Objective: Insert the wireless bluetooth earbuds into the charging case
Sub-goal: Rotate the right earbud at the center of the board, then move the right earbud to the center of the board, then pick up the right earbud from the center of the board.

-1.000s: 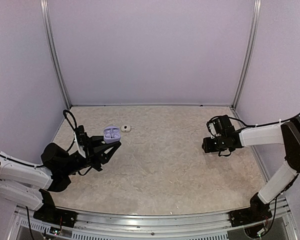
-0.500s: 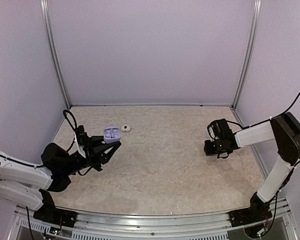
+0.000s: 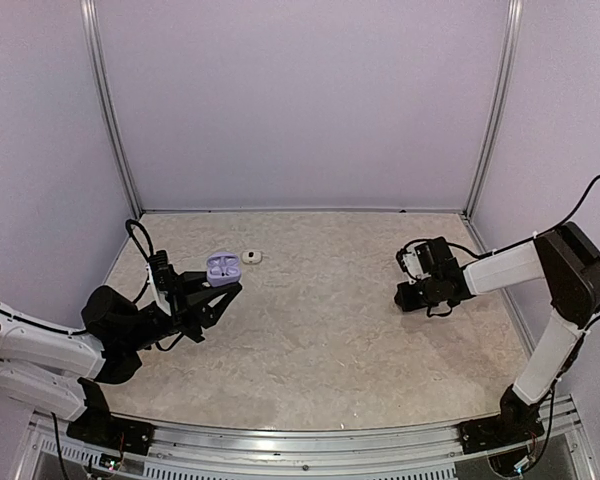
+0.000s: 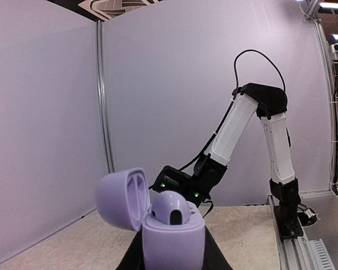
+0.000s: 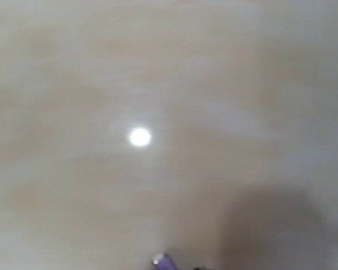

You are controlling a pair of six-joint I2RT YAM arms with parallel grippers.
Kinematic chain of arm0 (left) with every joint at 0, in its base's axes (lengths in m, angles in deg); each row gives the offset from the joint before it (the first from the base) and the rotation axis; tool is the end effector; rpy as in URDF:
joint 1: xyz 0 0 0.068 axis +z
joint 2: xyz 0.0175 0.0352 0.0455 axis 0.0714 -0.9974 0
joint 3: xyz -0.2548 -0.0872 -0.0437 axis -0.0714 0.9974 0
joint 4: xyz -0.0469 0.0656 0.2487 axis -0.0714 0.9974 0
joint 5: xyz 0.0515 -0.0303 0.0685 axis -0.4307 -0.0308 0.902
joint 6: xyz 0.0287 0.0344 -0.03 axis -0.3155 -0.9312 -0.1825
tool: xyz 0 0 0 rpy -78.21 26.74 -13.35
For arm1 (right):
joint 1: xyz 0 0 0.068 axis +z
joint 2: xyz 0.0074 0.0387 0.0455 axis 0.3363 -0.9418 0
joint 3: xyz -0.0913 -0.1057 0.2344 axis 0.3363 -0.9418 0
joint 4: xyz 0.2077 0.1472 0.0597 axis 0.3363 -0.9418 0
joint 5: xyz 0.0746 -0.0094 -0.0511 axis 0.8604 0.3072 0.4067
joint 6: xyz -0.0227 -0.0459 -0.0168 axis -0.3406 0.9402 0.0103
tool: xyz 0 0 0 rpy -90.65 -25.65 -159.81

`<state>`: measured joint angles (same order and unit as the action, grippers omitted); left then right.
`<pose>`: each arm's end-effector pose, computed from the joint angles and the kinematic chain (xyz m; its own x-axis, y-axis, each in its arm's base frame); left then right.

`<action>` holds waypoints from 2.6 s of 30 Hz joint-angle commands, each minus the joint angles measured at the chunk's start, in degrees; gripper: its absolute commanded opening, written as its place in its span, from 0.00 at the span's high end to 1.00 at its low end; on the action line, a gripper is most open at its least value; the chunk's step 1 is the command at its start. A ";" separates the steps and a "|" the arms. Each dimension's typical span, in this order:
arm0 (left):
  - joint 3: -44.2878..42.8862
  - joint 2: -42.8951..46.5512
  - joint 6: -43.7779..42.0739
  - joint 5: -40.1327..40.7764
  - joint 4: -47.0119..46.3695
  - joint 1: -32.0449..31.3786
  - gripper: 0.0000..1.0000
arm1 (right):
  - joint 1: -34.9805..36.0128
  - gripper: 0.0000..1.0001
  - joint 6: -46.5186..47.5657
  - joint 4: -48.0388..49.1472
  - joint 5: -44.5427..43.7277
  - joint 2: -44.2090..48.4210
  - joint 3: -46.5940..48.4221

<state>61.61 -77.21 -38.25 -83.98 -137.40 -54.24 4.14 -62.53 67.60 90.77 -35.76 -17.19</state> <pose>0.1278 -0.1712 0.2424 0.2453 -0.3212 -0.9147 0.9208 0.3723 0.1162 0.2944 0.1307 0.1295 -0.7898 -0.1046 -0.6044 -0.2476 0.9559 0.1580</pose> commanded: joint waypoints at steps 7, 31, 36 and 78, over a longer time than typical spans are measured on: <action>0.37 1.00 0.16 0.87 -0.39 0.50 0.95 | 16.24 0.84 12.21 -4.46 17.92 -3.14 4.16; 0.02 0.85 -0.01 0.53 -0.38 0.57 0.94 | 27.17 0.57 16.70 -16.92 7.06 -1.52 4.80; 0.11 0.97 -0.09 0.66 -0.23 0.49 0.94 | 27.21 0.54 18.16 -17.37 7.21 -0.99 6.34; 0.38 2.29 -0.80 -1.68 0.11 0.67 0.94 | 25.16 0.60 17.92 50.73 15.96 0.12 -26.02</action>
<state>62.55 -75.46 -38.31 -85.07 -137.77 -53.94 29.91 -45.37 113.69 105.87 -33.77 -43.22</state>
